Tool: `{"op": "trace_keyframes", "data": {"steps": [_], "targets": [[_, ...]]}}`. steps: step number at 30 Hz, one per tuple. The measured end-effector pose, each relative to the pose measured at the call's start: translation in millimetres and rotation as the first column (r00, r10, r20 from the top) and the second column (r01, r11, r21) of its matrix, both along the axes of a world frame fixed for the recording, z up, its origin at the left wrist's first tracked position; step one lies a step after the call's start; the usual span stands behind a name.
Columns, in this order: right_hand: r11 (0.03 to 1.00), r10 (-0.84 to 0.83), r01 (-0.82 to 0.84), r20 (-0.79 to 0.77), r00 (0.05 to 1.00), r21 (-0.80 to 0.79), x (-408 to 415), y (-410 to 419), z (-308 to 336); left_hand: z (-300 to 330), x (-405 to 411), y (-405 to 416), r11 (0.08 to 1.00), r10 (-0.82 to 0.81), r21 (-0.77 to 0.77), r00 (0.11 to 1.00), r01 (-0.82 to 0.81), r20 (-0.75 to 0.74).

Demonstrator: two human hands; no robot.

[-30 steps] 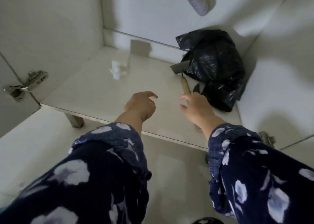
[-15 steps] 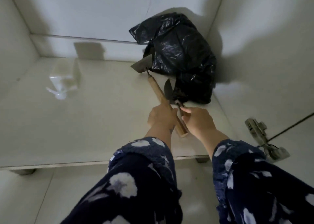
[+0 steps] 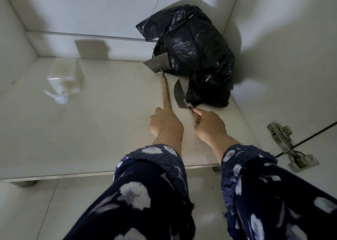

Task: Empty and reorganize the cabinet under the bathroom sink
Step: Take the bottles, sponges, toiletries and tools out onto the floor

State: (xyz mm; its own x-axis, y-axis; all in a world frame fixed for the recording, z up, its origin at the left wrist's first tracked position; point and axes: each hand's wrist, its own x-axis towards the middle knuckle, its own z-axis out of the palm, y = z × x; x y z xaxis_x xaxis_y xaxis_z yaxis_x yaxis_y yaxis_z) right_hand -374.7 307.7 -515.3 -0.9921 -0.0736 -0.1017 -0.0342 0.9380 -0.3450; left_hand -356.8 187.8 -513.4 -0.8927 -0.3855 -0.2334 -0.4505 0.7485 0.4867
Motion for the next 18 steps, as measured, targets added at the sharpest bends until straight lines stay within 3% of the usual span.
{"op": "trace_keyframes", "data": {"steps": [3,7,18], "targets": [[1.000,-0.003,0.000,0.130,0.992,0.024,8,-6,1,2,11,-6,0.993,-0.027,-0.112,0.998,0.033,0.057],[1.000,0.012,-0.013,0.182,0.983,0.004,20,-6,11,9,32,-19,0.979,-0.069,-0.188,0.995,0.082,0.075],[0.998,-0.044,0.055,0.275,0.960,-0.032,112,14,61,38,147,-4,0.989,-0.095,-0.105,0.993,0.101,0.065]]}}
